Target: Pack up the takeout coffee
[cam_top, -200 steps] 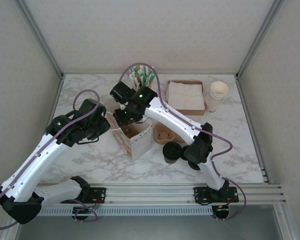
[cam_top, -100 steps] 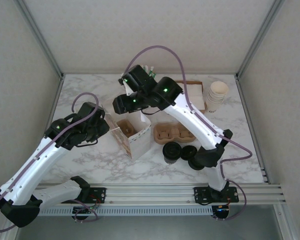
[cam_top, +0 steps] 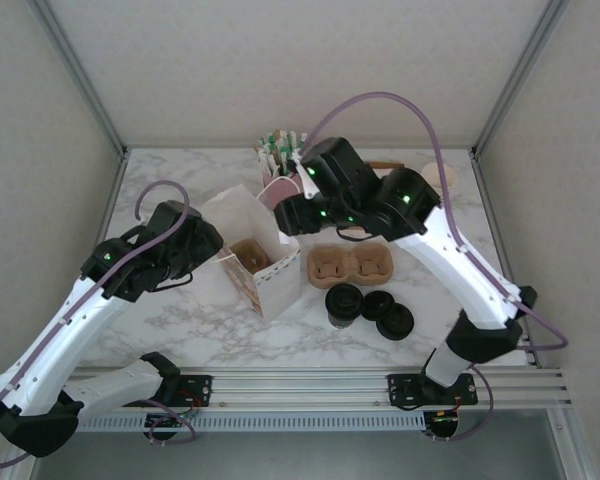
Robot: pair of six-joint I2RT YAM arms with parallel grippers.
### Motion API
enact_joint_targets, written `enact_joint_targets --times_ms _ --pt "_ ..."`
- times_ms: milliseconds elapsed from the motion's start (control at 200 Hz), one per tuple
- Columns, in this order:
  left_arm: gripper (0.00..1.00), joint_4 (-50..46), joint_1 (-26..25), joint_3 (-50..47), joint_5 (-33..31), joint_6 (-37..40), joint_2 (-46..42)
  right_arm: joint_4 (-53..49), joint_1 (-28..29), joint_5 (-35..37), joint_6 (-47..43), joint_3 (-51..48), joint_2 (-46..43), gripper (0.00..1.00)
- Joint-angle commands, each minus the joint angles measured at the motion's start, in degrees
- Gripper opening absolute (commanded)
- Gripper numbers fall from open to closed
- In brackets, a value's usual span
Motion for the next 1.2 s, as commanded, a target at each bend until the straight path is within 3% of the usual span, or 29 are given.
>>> enact_joint_targets --times_ms 0,40,75,230,791,961,1196 --pt "0.73 0.48 -0.14 3.00 -4.92 0.66 -1.53 4.50 -0.34 8.09 -1.24 -6.85 -7.21 0.54" --pt "0.76 0.35 -0.14 3.70 -5.80 1.18 -1.72 5.26 -0.33 9.94 -1.24 -9.31 -9.42 0.54" --pt "0.78 0.39 -0.14 4.19 -6.52 1.62 -1.81 5.69 -0.33 11.43 -0.98 -11.61 -11.42 0.62" --pt "0.80 0.17 -0.14 6.27 -9.76 3.01 -1.97 8.33 -0.43 14.49 -0.77 -20.86 -19.67 0.75" --pt "0.81 -0.93 -0.14 10.48 -13.74 4.85 -1.05 -2.84 -1.13 19.45 10.44 -32.22 -26.36 0.77" --pt "0.81 -1.71 -0.13 10.91 -12.47 5.05 0.66 -5.99 -2.39 17.77 13.92 -35.70 -26.23 0.81" --pt "0.81 -3.85 -0.13 11.72 -11.62 4.14 2.29 -5.80 -6.28 9.00 17.17 -44.95 -26.51 0.86"
